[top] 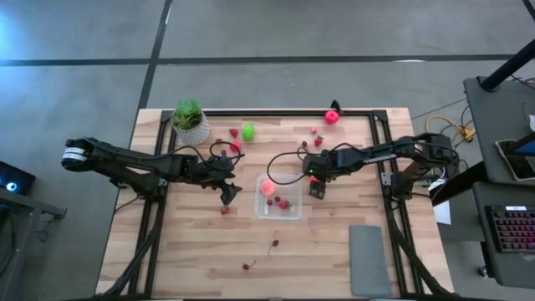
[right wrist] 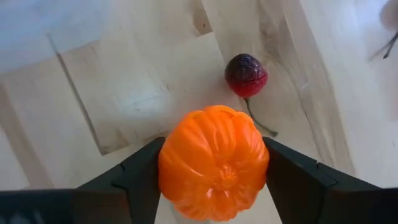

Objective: Pick and placing Produce into tupperware
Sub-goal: Put the orange pumpkin into the transparent container

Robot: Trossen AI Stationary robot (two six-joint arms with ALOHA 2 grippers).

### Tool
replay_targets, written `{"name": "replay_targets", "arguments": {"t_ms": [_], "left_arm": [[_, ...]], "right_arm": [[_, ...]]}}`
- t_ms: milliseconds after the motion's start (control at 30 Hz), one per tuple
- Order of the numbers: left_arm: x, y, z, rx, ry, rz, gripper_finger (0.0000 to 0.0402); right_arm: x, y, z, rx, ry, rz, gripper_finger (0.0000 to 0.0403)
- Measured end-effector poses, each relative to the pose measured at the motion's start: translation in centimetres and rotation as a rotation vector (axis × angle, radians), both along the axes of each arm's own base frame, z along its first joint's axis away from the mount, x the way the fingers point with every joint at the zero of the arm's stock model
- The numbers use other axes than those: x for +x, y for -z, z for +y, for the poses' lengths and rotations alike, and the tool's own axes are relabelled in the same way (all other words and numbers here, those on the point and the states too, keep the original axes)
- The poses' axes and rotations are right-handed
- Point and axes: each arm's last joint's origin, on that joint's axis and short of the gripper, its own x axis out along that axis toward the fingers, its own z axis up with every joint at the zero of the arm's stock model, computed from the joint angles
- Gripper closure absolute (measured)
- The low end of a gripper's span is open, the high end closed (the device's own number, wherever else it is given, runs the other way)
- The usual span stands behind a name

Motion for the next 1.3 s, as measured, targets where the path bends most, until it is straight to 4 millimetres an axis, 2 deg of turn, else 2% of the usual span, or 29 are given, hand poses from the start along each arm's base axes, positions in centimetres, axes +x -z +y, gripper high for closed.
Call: {"name": "replay_targets", "arguments": {"t_ms": [200,300,433,667,767,867,1067,1167,1300], "left_arm": [[0.0,0.0,0.0,0.000,0.000,0.000,0.0120],[0.0,0.0,0.0,0.000,0.000,0.000,0.0120],[0.0,0.0,0.0,0.000,0.000,0.002,0.0120],[0.0,0.1,0.0,0.008,0.003,0.005,0.0120],[0.0,0.1,0.0,0.011,0.000,0.004,0.0120],[0.0,0.1,0.0,0.011,0.000,0.007,0.0120],[-0.6,0.5,0.0,0.006,0.000,0.071,0.0120],[-1.0,0.7,0.0,-0.010,0.009,0.117,0.0120],[-1.5,0.8,-0.1,-0.051,-0.003,0.152,0.0120]], "right_arm": [[-0.1,-0.6,0.1,0.022,0.009,-0.013,0.0164],[0.1,-1.8,0.3,0.023,0.004,-0.024,0.0166],[0.5,-4.9,1.0,0.017,-0.026,-0.076,0.0165],[2.3,-11.5,2.8,0.006,-0.133,-0.298,0.0163],[3.6,-12.9,3.0,0.043,-0.168,-0.354,0.0162],[5.0,-12.6,3.1,0.094,-0.197,-0.341,0.0161],[7.5,-9.8,3.4,0.168,-0.219,-0.257,0.0161],[8.2,-9.2,3.4,0.180,-0.220,-0.238,0.0161],[8.2,-9.3,3.4,0.181,-0.218,-0.237,0.0157]]}}
